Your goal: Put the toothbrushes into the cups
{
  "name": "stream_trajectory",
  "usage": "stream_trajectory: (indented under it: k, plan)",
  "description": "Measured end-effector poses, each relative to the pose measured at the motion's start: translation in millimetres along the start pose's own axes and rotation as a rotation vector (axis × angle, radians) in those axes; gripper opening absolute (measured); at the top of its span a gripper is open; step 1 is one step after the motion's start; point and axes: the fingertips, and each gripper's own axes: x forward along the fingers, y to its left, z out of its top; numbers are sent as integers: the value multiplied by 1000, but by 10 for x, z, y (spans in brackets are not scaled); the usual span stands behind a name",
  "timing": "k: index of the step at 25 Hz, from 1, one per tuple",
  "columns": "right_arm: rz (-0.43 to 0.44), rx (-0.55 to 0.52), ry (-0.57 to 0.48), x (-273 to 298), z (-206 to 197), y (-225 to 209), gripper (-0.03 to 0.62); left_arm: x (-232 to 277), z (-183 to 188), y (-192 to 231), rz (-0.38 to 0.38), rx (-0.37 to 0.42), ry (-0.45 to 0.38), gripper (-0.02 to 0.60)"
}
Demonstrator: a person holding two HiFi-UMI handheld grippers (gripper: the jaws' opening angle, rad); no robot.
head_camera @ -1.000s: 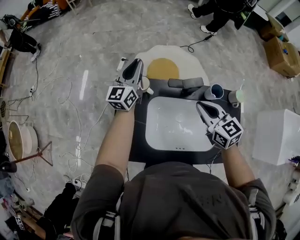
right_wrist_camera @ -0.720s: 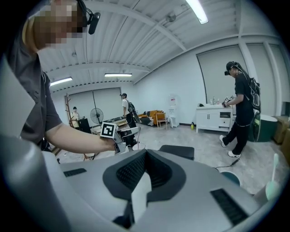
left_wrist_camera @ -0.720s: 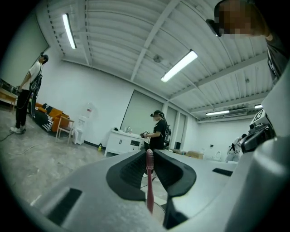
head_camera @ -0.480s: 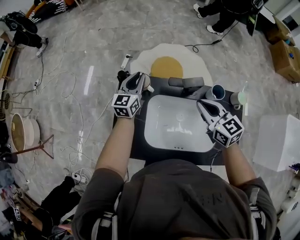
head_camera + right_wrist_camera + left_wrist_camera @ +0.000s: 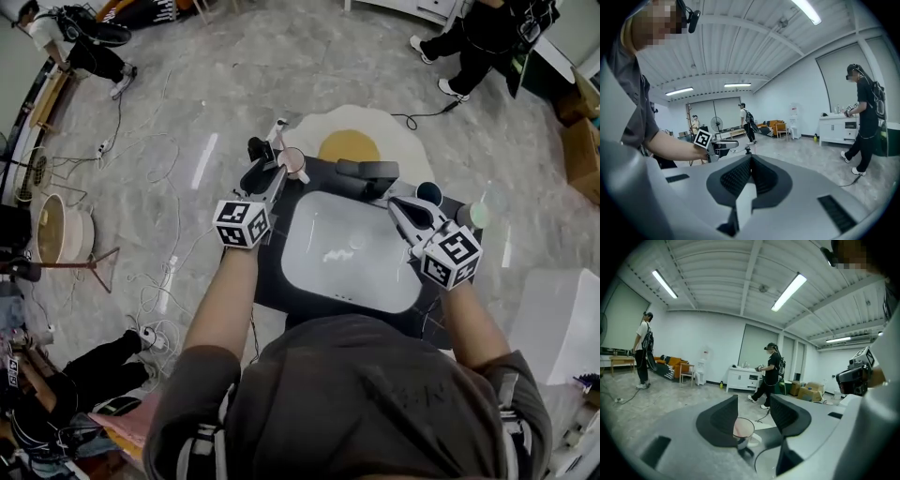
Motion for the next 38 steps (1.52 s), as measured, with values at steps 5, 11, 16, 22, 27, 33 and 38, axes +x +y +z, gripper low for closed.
stream_trajectory:
  k: [5,11,16,22,27,33,38]
  plan:
    - [105,-51,-32,-72,253,230,-8,-789,245,-351,42,-43,-41,170]
    - [243,-96,-41,2,499,695,-6,-1823,544,-622,100,-117,-109,87]
    - [314,-121,-29,259,483,1211,-8,-2695,532,-522,129,-148,-165,31]
    - [304,-136,-26,683,487,1988,-8,-3596,419,-47,133,-178,-186,8]
    - [266,-124,-40,982,485,2543,-6,-4104,178,298,129,-159,-112,6]
    - [281,-142,-16,1130,467,2908,-8,-4390,272,444,142,-156,-154,6]
    - [315,-173,-4,1117,466,3009,-8,-4424,365,363,137,-151,-192,6]
